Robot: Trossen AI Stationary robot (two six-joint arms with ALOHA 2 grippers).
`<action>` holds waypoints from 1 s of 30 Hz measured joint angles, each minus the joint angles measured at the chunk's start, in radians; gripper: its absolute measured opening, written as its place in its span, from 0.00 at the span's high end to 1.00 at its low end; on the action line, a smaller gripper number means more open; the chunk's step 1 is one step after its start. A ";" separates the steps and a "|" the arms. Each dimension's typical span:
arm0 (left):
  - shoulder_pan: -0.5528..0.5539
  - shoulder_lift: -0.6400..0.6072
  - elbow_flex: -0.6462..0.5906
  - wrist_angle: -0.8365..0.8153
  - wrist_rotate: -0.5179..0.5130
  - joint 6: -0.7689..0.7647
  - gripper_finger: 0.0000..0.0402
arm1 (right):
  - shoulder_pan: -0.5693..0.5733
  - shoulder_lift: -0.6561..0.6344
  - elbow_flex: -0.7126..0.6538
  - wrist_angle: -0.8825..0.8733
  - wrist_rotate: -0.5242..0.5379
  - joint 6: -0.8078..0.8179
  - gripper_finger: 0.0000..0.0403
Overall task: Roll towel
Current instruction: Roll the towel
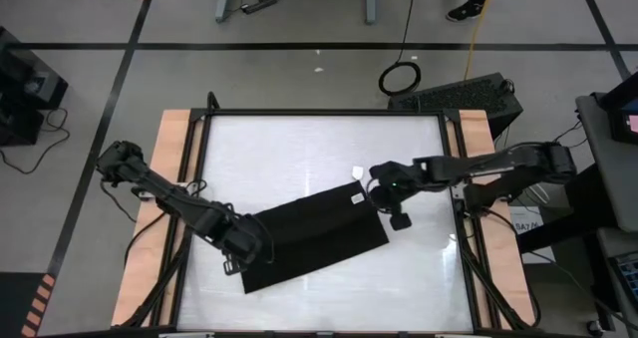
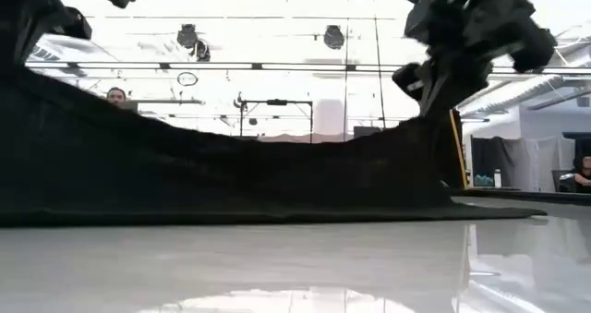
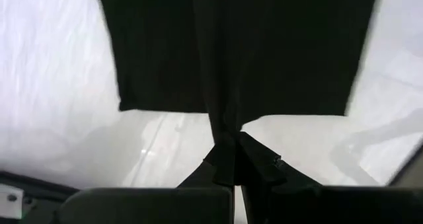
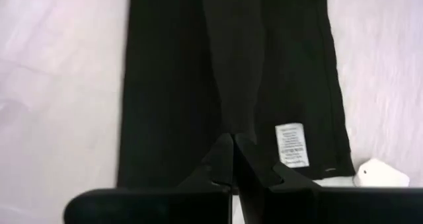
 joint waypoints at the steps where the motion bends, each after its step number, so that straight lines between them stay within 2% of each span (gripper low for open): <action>1: 0.003 0.000 -0.012 0.000 -0.001 -0.007 0.98 | -0.014 0.017 0.000 0.007 0.000 -0.005 1.00; 13: 0.064 0.000 -0.157 0.050 -0.011 -0.013 0.98 | -0.150 0.169 0.000 0.110 -0.007 -0.066 1.00; 19: 0.095 0.000 -0.191 0.063 -0.102 -0.009 0.97 | -0.212 0.239 0.000 0.154 -0.009 -0.073 0.96; 30: 0.128 -0.001 -0.242 0.057 -0.149 -0.012 0.74 | -0.303 0.275 -0.001 0.216 -0.004 -0.072 0.82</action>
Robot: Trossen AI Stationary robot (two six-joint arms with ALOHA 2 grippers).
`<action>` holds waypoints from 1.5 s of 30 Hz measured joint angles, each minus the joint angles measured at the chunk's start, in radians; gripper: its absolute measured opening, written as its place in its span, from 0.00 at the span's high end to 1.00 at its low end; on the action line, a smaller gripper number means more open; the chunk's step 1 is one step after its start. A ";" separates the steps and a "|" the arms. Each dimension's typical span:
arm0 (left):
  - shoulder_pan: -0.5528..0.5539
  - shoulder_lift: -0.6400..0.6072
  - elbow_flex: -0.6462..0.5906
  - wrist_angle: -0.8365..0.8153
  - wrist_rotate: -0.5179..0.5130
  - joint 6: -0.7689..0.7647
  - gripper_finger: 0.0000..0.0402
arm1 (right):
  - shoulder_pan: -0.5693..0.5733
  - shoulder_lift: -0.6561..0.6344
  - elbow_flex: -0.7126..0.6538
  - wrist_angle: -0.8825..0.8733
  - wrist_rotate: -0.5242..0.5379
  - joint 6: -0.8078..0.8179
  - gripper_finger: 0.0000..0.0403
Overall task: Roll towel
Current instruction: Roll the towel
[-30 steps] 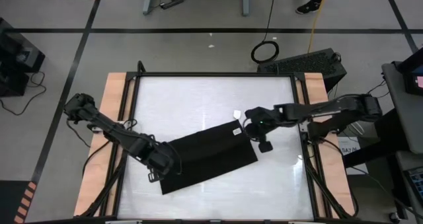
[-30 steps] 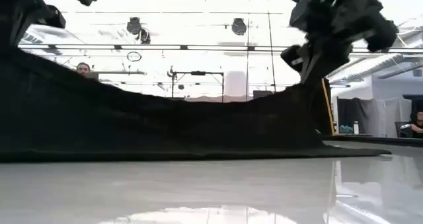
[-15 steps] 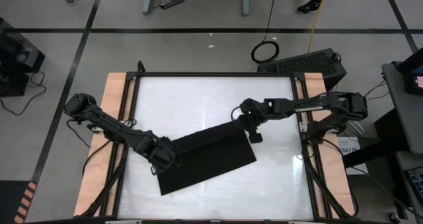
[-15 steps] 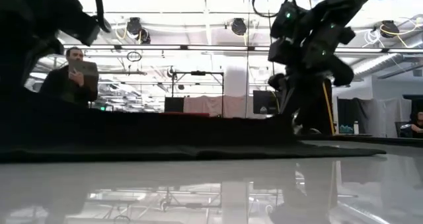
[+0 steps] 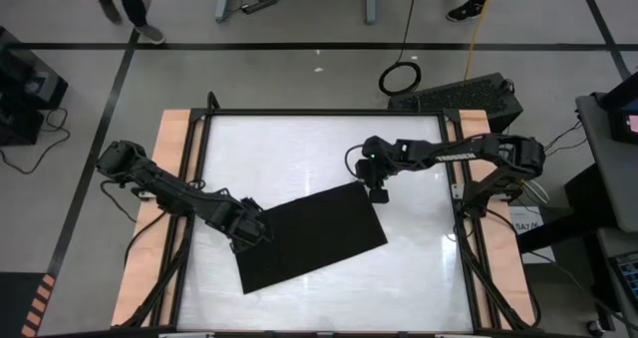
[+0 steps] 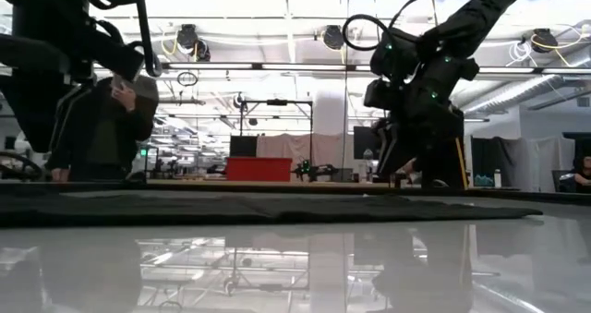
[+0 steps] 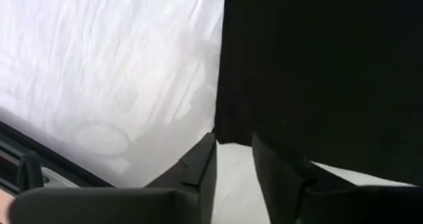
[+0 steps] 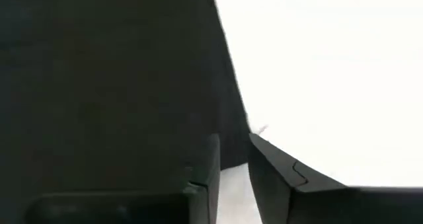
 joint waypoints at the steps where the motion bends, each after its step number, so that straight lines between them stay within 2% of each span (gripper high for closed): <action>1: 0.000 0.000 0.000 0.000 -0.006 0.000 0.72 | -0.005 0.000 0.000 0.000 0.000 0.000 0.80; 5: 0.000 0.000 0.000 -0.003 -0.033 0.000 0.64 | -0.009 0.000 0.000 -0.014 -0.012 0.003 0.73; 8: -0.004 0.000 0.000 0.034 -0.039 0.009 0.62 | 0.002 0.000 0.000 -0.020 -0.094 0.015 0.69; 12: -0.027 0.000 0.000 0.205 -0.037 0.108 0.61 | 0.049 0.000 0.000 -0.028 -0.208 0.022 0.66; 17: -0.034 0.000 0.000 0.411 -0.036 0.225 0.61 | 0.156 0.000 0.000 -0.041 -0.280 0.056 0.66; 22: -0.005 0.002 0.000 0.452 -0.046 0.291 0.61 | 0.287 0.000 0.000 -0.051 -0.280 0.106 0.66; 26: 0.021 0.029 0.001 0.458 -0.046 0.322 0.61 | 0.365 0.000 0.000 -0.111 -0.191 0.142 0.66; 30: 0.042 0.090 0.001 0.542 -0.032 0.384 0.61 | 0.412 0.000 -0.004 -0.176 -0.143 0.183 0.66; 33: 0.069 0.144 0.002 0.617 -0.023 0.425 0.61 | 0.434 0.000 -0.027 -0.166 -0.126 0.213 0.66; 38: 0.133 0.237 0.002 0.636 -0.009 0.489 0.61 | 0.450 0.000 -0.079 -0.099 -0.122 0.270 0.66; 45: 0.233 0.289 0.008 0.672 0.011 0.667 0.61 | 0.509 -0.004 -0.146 -0.005 -0.135 0.407 0.66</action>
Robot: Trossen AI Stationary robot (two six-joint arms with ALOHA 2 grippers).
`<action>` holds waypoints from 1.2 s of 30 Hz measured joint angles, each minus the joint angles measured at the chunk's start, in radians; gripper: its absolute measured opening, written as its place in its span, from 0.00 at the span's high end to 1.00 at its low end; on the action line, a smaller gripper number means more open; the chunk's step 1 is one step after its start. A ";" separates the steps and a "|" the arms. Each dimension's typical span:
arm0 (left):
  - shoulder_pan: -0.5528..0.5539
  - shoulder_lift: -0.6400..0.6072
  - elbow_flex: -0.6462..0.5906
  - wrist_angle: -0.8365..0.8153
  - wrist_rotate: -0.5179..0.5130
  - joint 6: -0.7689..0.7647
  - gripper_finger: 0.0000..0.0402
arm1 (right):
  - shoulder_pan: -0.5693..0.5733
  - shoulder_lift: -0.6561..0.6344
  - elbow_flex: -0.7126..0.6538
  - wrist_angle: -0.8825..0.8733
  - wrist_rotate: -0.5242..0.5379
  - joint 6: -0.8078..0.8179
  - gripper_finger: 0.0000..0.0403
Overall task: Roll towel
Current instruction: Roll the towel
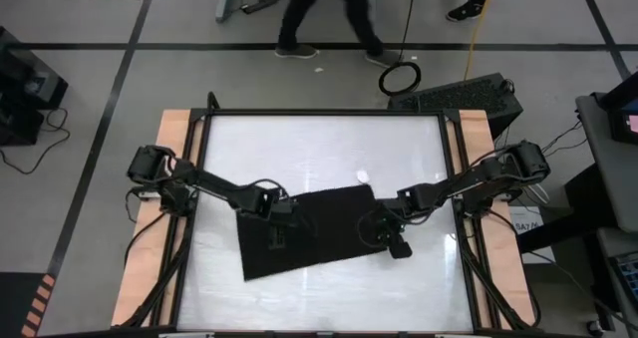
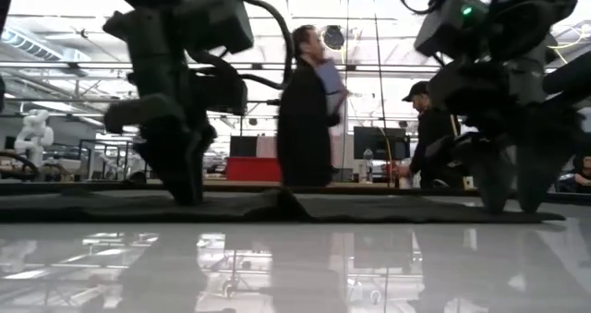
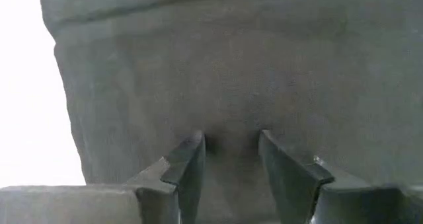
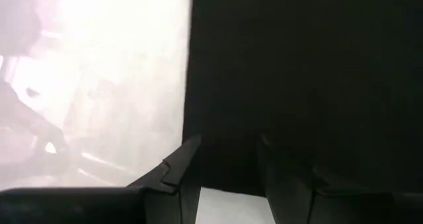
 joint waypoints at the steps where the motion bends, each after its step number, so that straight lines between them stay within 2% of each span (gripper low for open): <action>1: 0.015 0.001 0.000 0.007 -0.014 0.036 0.61 | 0.019 0.000 -0.008 0.021 -0.001 0.027 0.66; 6: 0.106 0.005 0.029 0.022 -0.132 0.275 0.61 | 0.118 0.002 -0.041 0.169 0.056 0.152 0.66; 10: 0.173 0.012 0.044 0.082 -0.254 0.487 0.61 | 0.171 0.005 -0.042 0.234 0.061 0.225 0.66; 13: 0.211 0.011 0.068 0.145 -0.345 0.572 0.61 | 0.197 0.006 -0.044 0.292 0.059 0.251 0.66; 19: 0.211 0.009 0.167 0.139 -0.443 0.581 0.61 | 0.226 0.006 -0.016 0.317 0.058 0.252 0.66; 27: 0.118 0.008 0.247 0.135 -0.420 0.563 0.61 | 0.249 0.006 -0.008 0.275 0.077 0.225 0.66; 36: 0.031 0.007 0.265 0.138 -0.415 0.520 0.61 | 0.262 0.005 -0.007 0.229 0.092 0.217 0.66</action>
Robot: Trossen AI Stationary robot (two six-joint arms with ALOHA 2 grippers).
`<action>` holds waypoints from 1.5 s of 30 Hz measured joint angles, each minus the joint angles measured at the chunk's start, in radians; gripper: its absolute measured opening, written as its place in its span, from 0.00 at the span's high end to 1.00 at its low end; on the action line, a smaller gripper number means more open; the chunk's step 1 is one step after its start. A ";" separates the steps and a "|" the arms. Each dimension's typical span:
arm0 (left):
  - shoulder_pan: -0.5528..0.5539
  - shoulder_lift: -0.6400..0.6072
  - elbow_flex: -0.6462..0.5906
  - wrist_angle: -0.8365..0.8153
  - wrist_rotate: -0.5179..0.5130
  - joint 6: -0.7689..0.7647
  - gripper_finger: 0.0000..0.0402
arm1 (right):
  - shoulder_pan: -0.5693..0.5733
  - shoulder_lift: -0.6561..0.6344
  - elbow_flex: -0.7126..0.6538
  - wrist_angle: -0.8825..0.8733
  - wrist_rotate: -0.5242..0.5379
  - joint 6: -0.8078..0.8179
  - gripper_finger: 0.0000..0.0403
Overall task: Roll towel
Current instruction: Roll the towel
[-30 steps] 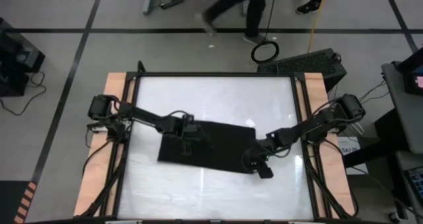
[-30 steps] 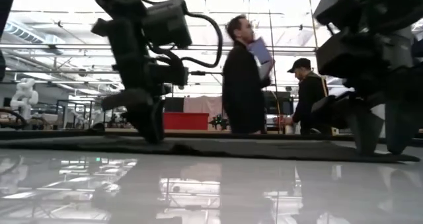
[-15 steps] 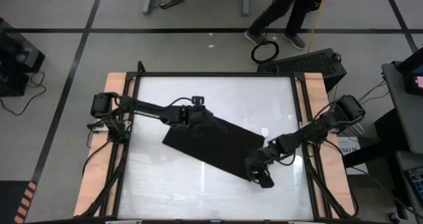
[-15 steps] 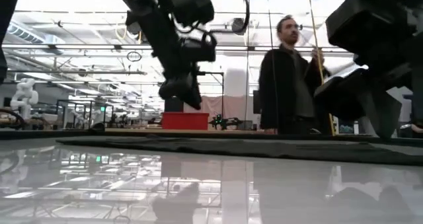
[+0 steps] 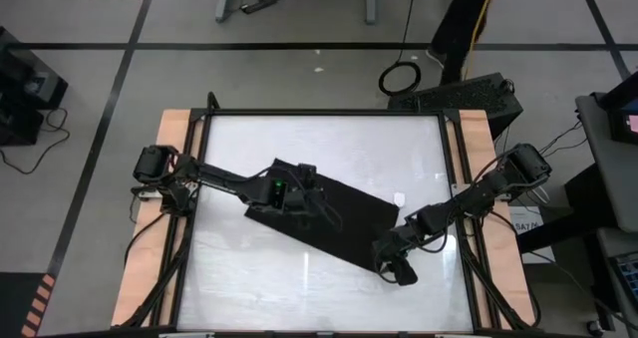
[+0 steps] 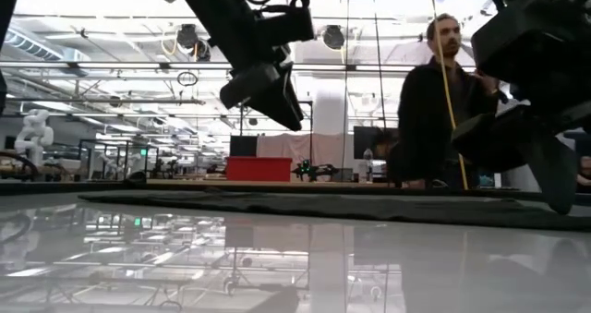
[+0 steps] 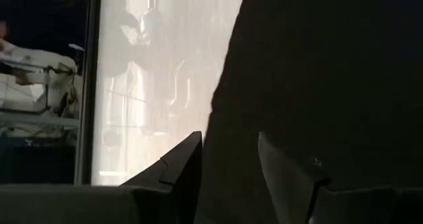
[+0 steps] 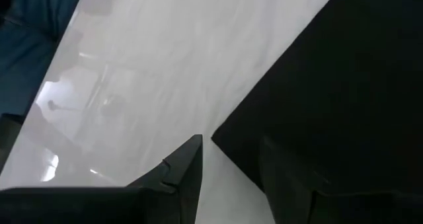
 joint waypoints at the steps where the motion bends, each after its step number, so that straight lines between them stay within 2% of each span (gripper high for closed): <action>1: -0.007 0.000 0.000 0.000 0.001 -0.018 0.61 | 0.000 0.000 0.000 0.000 0.000 -0.003 0.66; 12: -0.084 0.000 -0.002 0.051 0.051 -0.231 0.61 | 0.001 -0.001 0.000 0.004 0.019 -0.028 0.66; 17: -0.144 0.002 -0.054 0.254 0.044 -0.366 0.61 | 0.005 -0.001 0.001 0.065 0.147 -0.027 0.66; 20: -0.179 0.031 -0.088 0.416 0.025 -0.338 0.61 | 0.005 -0.001 0.001 0.161 0.178 -0.038 0.66; 24: -0.205 0.050 -0.093 0.375 0.025 -0.303 0.61 | 0.023 -0.002 0.004 0.195 0.175 -0.074 0.66; 31: -0.208 0.050 -0.093 0.218 0.042 -0.490 0.61 | 0.020 -0.005 0.003 0.093 0.194 -0.094 0.66; 36: -0.209 0.056 -0.107 0.131 0.138 -0.609 0.61 | -0.021 -0.033 0.002 0.014 0.231 -0.105 0.66; 39: -0.207 0.073 -0.124 0.090 0.138 -0.644 0.61 | -0.051 -0.059 0.002 -0.009 0.241 -0.126 0.66; 43: -0.191 0.120 -0.124 0.041 0.142 -0.662 0.61 | -0.095 -0.083 0.001 -0.103 0.325 -0.149 0.66; 45: -0.174 0.136 -0.122 0.050 0.141 -0.657 0.61 | -0.120 -0.089 0.001 -0.146 0.335 -0.152 0.66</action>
